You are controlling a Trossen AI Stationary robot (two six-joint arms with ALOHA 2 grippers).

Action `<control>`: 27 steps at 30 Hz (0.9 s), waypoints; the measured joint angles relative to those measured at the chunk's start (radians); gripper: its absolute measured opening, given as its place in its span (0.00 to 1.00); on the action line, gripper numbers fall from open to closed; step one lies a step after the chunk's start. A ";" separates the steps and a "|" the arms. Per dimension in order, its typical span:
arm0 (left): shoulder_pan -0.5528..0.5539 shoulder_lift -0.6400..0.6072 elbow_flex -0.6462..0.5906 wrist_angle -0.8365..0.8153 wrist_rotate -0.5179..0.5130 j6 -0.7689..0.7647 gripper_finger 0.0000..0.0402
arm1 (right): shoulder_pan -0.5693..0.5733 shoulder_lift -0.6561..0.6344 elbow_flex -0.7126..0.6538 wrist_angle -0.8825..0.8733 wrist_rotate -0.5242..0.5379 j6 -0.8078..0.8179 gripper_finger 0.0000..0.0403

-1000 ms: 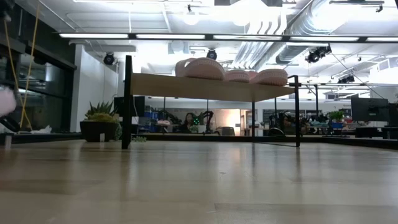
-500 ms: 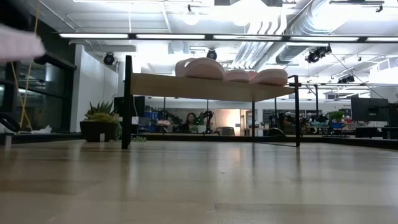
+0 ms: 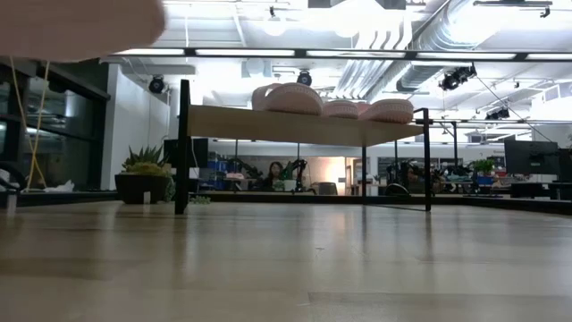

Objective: Pick and place slides into the shelf
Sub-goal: Put the pink slide on the shelf

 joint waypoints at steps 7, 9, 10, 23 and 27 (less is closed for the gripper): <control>0.092 -0.011 0.081 -0.066 0.039 0.094 0.01 | 0.000 0.000 0.000 0.000 0.082 -0.061 0.42; 0.108 -0.013 0.112 -0.076 0.039 0.114 0.02 | 0.000 0.000 0.000 0.000 0.094 -0.074 0.42; 0.116 -0.013 0.128 -0.084 0.039 0.126 0.02 | 0.000 0.000 0.000 0.000 0.098 -0.075 0.42; 0.145 -0.013 0.243 -0.141 0.032 0.189 0.03 | 0.034 0.000 0.000 0.004 0.121 -0.073 0.42; 0.145 -0.013 0.243 -0.147 0.020 0.189 0.03 | 0.040 0.000 0.000 0.023 0.127 -0.079 0.42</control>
